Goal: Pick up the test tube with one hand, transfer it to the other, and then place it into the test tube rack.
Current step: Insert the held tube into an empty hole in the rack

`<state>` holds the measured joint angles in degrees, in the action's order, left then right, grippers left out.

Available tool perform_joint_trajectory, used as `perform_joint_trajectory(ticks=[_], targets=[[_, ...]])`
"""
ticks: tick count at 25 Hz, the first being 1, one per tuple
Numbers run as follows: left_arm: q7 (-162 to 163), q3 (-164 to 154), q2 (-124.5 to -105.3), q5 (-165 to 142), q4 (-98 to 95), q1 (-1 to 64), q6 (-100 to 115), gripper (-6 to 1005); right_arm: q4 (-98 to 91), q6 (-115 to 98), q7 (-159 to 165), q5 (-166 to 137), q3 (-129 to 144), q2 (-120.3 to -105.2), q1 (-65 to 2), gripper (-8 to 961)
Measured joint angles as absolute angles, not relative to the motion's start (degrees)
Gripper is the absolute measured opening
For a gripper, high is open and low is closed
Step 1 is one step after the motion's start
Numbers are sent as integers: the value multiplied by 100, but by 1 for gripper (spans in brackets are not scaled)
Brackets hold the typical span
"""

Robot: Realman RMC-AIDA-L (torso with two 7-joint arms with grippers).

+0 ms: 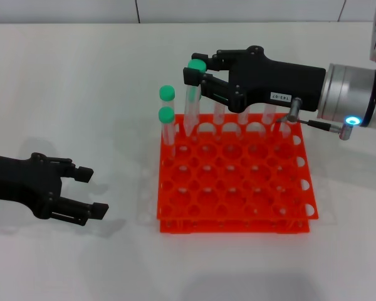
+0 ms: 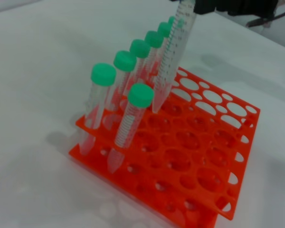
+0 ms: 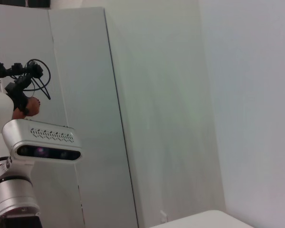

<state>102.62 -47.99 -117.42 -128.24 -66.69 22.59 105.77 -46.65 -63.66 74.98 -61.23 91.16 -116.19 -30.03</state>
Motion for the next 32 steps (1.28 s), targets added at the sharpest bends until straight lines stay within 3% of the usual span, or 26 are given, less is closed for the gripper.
perform_joint_trajectory(ticks=[32], targets=[[10168, -4861, -11742, -12915, -6565, 2310, 10388, 889, -4286, -5990, 7175, -5746, 9465, -11619, -3217, 265]])
